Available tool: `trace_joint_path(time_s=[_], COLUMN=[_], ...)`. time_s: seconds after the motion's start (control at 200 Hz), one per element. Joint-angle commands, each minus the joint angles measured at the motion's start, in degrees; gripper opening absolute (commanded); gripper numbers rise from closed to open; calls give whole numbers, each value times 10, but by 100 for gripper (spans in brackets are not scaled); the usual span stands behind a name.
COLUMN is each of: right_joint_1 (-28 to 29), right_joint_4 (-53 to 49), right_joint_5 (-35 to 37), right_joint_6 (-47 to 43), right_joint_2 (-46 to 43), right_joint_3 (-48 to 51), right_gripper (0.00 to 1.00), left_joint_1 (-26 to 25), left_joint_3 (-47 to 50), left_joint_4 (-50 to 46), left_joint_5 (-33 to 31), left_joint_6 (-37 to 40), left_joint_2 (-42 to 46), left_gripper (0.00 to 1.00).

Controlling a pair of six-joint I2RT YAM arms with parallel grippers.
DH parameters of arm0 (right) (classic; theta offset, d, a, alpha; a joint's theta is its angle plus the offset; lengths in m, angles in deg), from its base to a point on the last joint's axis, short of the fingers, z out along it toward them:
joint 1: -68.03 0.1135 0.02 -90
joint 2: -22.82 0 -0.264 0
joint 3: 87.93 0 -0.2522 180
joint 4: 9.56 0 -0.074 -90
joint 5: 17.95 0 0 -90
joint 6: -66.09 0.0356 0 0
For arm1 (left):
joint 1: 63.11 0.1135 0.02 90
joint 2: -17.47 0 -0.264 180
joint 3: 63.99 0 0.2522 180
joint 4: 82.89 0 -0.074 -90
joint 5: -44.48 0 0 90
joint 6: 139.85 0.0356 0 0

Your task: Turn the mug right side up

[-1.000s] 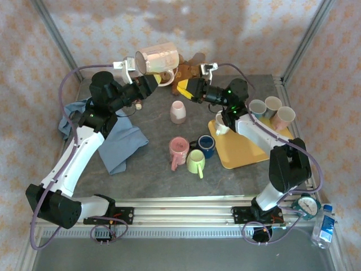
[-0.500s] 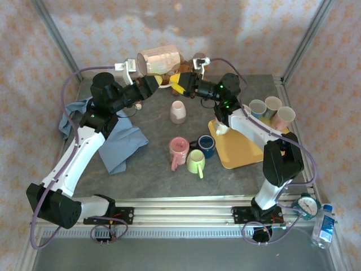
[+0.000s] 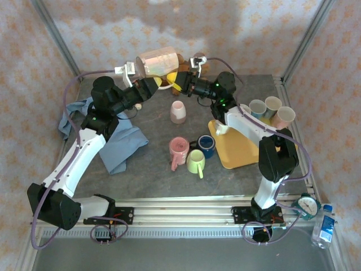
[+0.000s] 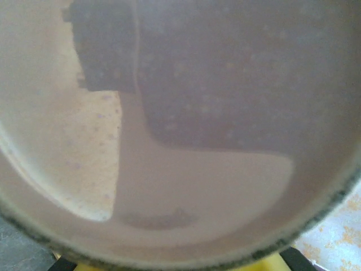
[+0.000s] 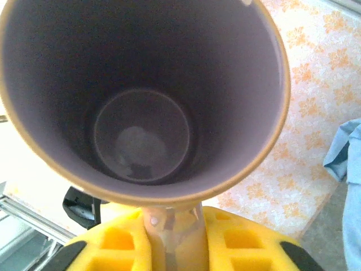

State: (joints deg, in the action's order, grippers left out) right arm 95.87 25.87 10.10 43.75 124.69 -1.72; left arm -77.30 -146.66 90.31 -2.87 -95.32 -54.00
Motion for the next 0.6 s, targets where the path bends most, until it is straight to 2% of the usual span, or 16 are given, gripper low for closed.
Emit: trace_joint_path(time_s=[0.0, 0.075, 0.125, 0.17, 0.195, 0.28, 0.45, 0.596], right_joint_1=[1, 1, 1, 1, 1, 1, 1, -3], right_joint_4=[3, -46, -80, -107, -122, -164, -206, -303], right_joint_5=[18, 22, 26, 31, 35, 54, 98, 153], right_joint_6=[-25, -68, -105, -133, -147, -189, -233, -304], right_joint_2=[-17, -34, -47, -56, -62, -78, -108, -153], right_joint_3=[-29, -23, -20, -17, -15, -11, 2, 15], right_gripper=[6, 2, 0, 0, 0, 0, 0, 0], left_joint_1=[2, 2, 2, 2, 2, 2, 3, 7], left_joint_3=[1, 1, 1, 3, 3, 2, -7, -14], left_joint_4=[31, -1, -15, -21, -24, -43, -111, -169], left_joint_5=[15, 5, 2, 0, -2, -11, -38, -45], left_joint_6=[37, 53, 60, 63, 65, 76, 123, 173], left_joint_2=[34, 33, 34, 35, 35, 38, 49, 54], left_gripper=[0, 1, 15, 39, 47, 61, 70, 72])
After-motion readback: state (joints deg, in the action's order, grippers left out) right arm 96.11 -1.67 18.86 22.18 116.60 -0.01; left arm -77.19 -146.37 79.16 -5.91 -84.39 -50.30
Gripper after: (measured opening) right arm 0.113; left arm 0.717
